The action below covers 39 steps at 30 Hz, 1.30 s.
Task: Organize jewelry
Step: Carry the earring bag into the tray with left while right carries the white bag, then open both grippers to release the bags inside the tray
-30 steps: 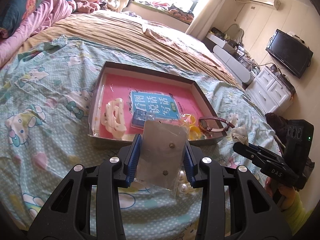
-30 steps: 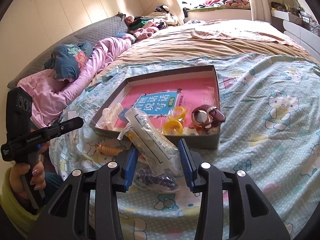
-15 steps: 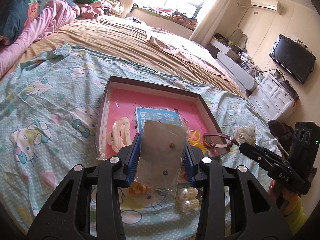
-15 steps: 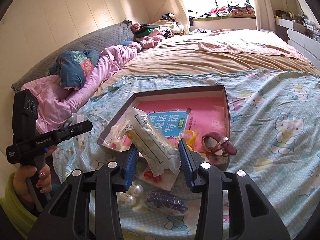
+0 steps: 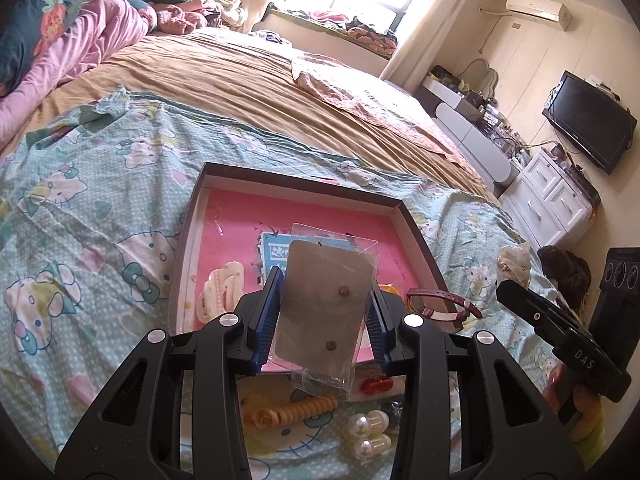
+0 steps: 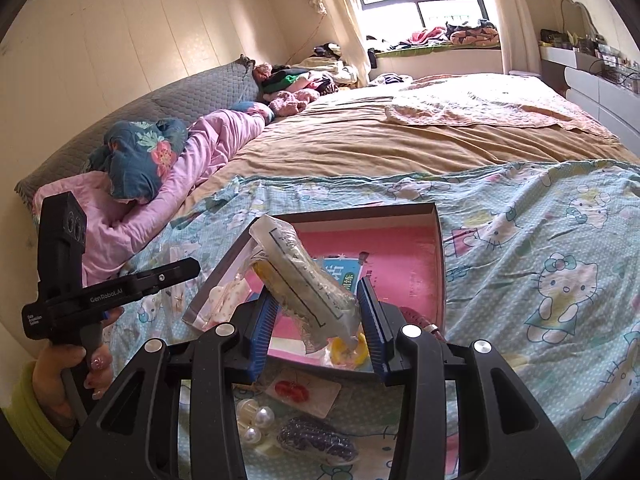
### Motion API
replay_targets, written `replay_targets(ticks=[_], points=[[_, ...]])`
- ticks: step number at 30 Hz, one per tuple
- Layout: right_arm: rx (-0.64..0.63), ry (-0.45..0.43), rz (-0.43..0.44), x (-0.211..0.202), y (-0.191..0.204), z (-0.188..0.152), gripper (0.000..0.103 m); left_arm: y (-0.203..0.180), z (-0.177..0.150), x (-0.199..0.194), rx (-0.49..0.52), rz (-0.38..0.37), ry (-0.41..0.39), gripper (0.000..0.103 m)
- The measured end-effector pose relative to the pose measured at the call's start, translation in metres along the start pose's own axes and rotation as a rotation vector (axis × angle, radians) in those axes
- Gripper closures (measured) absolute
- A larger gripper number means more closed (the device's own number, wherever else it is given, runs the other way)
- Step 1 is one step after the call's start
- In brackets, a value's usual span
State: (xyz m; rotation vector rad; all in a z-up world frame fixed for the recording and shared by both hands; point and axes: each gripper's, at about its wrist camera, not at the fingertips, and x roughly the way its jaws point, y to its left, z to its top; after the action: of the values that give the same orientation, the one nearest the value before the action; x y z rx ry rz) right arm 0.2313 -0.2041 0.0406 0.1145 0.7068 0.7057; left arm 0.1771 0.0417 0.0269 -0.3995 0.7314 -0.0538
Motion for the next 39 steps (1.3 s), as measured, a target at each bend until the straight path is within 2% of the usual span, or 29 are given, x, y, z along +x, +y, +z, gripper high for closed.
replay_targets(ticks=[14, 27, 39], points=[[0.054, 0.017, -0.017, 0.014, -0.013, -0.002, 0.064, -0.013, -0.014, 0.041, 0.036, -0.014, 0.085, 0.072], [0.068, 0.066, -0.044, 0.046, -0.018, -0.005, 0.064, -0.02, -0.022, 0.071, 0.103, -0.007, 0.144, 0.072], [0.082, 0.124, -0.071, 0.072, -0.023, -0.015, 0.064, -0.013, -0.025, 0.079, 0.12, 0.022, 0.162, 0.07]])
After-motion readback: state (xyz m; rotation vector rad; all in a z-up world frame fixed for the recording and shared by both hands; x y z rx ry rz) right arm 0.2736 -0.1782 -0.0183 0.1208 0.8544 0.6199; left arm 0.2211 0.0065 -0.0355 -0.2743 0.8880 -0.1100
